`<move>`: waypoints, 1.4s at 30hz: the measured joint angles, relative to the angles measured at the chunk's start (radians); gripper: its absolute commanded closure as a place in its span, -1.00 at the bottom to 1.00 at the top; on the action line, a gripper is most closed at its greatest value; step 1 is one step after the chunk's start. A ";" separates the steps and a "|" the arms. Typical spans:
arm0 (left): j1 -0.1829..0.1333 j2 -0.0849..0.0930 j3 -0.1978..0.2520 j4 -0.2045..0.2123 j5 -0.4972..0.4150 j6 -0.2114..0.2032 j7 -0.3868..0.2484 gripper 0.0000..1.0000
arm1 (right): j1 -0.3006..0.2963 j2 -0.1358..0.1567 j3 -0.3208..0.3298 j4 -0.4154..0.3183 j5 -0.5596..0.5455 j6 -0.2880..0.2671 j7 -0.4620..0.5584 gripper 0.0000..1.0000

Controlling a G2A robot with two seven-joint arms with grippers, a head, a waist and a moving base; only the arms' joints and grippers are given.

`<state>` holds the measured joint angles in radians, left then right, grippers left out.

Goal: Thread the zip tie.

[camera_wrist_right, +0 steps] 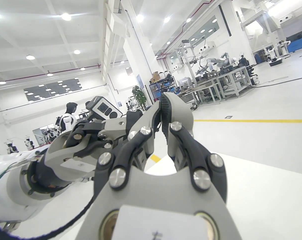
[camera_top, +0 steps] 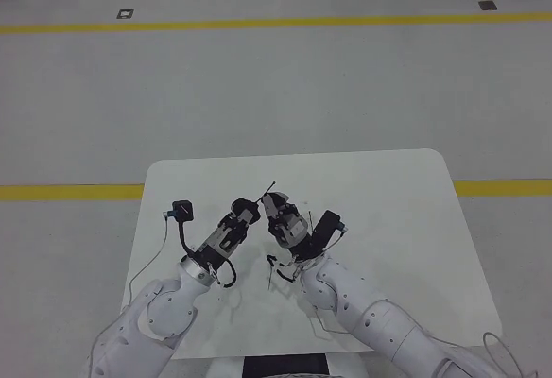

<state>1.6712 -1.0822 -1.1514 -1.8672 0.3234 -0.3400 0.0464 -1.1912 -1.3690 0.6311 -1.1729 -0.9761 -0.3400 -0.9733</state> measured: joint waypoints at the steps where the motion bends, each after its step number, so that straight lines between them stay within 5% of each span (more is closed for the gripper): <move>1: 0.001 0.000 0.000 0.000 0.000 0.000 0.000 1.00 | 0.000 0.000 -0.001 0.000 -0.001 0.000 0.000 1.00; 2: 0.001 0.000 -0.001 0.000 0.001 0.000 0.000 1.00 | 0.000 0.000 -0.001 0.001 -0.002 0.000 0.002 1.00; 3: 0.001 -0.001 -0.001 -0.001 0.002 0.000 0.000 1.00 | 0.000 0.000 -0.001 0.001 -0.004 0.000 0.003 0.60; 4: 0.002 -0.001 -0.001 -0.001 0.004 0.000 0.000 1.00 | 0.000 0.001 0.000 0.002 -0.006 0.000 0.004 -0.84; 5: 0.002 -0.001 -0.001 -0.001 0.005 0.000 0.000 1.00 | 0.000 0.001 0.001 0.002 -0.009 0.000 0.005 -1.00; 18: -0.004 -0.006 0.010 -0.006 -0.037 0.000 -0.019 1.00 | -0.040 0.033 0.071 0.011 -0.082 0.000 -0.080 -1.00; 24: -0.015 -0.010 0.021 -0.025 -0.240 0.011 -0.112 1.00 | -0.047 0.055 0.127 0.052 -0.206 0.032 -0.145 -1.00; 28: -0.026 -0.012 0.018 -0.038 -0.398 0.039 -0.182 1.00 | -0.047 0.062 0.161 0.080 -0.287 0.100 -0.181 -1.00; 34: -0.045 -0.019 0.038 -0.044 -0.630 0.088 -0.271 1.00 | -0.047 0.062 0.183 0.096 -0.312 0.123 -0.224 -1.00; 42: -0.046 -0.019 0.038 -0.043 -0.631 0.089 -0.271 1.00 | -0.047 0.062 0.183 0.095 -0.312 0.124 -0.223 -1.00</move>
<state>1.6249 -1.1016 -1.1139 -1.9104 -0.3073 -0.2511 -0.2250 -1.2379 -1.3072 0.8139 -1.0775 -1.2883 -0.2162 -1.1965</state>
